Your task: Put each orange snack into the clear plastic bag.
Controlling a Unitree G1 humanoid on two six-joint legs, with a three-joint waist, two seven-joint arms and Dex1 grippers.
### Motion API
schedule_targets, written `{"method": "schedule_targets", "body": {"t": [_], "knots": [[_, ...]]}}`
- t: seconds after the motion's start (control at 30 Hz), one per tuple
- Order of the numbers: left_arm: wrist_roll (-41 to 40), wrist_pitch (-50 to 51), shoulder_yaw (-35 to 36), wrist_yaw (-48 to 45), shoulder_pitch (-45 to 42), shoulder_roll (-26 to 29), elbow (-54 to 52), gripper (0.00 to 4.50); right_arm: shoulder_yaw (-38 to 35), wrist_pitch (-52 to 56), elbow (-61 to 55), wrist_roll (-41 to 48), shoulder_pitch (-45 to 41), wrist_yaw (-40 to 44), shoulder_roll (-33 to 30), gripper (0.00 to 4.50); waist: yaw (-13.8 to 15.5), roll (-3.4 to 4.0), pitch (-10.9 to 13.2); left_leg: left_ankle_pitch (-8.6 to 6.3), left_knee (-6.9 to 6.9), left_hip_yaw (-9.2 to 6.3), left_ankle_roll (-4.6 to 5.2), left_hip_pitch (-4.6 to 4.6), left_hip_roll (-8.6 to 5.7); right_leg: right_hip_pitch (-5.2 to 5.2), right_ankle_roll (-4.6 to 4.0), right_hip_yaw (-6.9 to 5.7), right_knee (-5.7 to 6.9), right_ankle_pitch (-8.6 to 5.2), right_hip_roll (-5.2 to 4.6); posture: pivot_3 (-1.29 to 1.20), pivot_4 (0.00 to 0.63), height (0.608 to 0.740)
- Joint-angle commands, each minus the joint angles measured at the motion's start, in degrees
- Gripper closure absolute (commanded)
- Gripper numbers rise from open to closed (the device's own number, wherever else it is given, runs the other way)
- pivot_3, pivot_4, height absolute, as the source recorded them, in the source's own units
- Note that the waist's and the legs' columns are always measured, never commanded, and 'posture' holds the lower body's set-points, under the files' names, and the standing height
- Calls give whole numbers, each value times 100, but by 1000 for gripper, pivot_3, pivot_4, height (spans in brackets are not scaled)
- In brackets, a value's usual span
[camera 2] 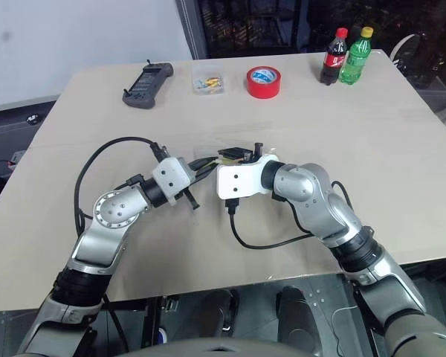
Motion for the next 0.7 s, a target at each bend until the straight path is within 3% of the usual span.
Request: {"method": "schedule_targets", "body": {"t": [0.03, 0.13, 0.67, 0.7], "knots": [[-48, 28, 123, 17, -3, 49, -249, 4500, -45, -157, -79, -31, -179, -69, 84, 2930, 1, 0, 0, 0, 0, 0, 0, 0, 0, 0, 0, 0, 0, 0, 0, 0, 150, 740], [-52, 78, 121, 15, 12, 54, -283, 4500, -60, -202, -64, -63, -183, -70, 113, 3887, 1, 0, 0, 0, 0, 0, 1, 0, 0, 0, 0, 0, 0, 0, 0, 0, 150, 740], [-41, 149, 162, 14, 43, 81, -242, 4500, -225, -35, -47, -83, -162, -48, 155, 3887, 0, 0, 0, 0, -1, 0, 1, 0, 0, 0, 0, 0, 0, 0, 0, 0, 150, 740], [-30, 135, 169, 14, 52, 93, -230, 4500, -245, 5, -49, -66, -161, -42, 154, 4386, 0, 0, 0, 0, -1, 0, 1, 0, 0, 0, 0, 0, 0, 0, 0, 0, 150, 740]]}}
